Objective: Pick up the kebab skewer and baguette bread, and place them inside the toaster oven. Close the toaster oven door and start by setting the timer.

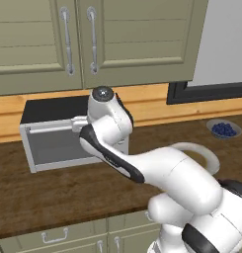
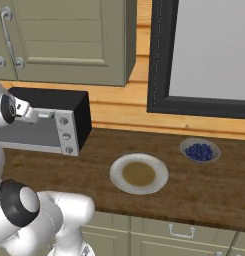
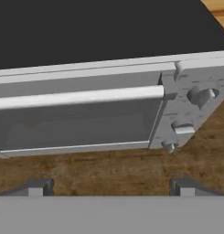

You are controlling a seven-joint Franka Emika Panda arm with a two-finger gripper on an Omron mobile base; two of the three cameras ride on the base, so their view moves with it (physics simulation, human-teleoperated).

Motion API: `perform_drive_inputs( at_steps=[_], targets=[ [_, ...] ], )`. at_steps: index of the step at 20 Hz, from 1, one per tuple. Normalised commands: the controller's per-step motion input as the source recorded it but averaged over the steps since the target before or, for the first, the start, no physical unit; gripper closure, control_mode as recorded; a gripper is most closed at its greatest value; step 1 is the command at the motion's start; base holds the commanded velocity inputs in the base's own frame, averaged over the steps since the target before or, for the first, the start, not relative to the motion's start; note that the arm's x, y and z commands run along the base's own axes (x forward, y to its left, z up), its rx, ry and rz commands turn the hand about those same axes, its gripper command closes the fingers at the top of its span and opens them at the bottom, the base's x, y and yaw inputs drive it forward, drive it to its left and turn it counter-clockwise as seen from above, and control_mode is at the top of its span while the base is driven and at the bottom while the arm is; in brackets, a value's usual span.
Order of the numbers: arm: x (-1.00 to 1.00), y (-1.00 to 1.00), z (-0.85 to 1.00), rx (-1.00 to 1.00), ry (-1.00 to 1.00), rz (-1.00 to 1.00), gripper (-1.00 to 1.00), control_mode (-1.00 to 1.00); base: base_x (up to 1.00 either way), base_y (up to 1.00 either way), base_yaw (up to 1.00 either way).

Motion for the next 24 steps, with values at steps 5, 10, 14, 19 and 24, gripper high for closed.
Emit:
perform_drive_inputs(
  at_steps=[5,10,14,19,24],
  targets=[
    [-0.52,-0.51,-0.18,-0.01,0.00,0.10,-1.00,-1.00,0.00,0.00,0.00],
    [-0.30,-0.49,-0.15,-0.04,0.00,0.14,-1.00,-1.00,0.00,0.00,0.00],
    [-0.10,-0.39,-0.18,-0.04,0.00,0.14,-1.00,-1.00,0.00,0.00,0.00],
    [-0.02,-0.17,-0.24,-0.06,0.00,0.08,-1.00,-1.00,0.00,0.00,0.00],
    [0.00,-0.09,-0.28,-0.08,0.00,0.03,-1.00,-1.00,0.00,0.00,0.00]
  ],
)
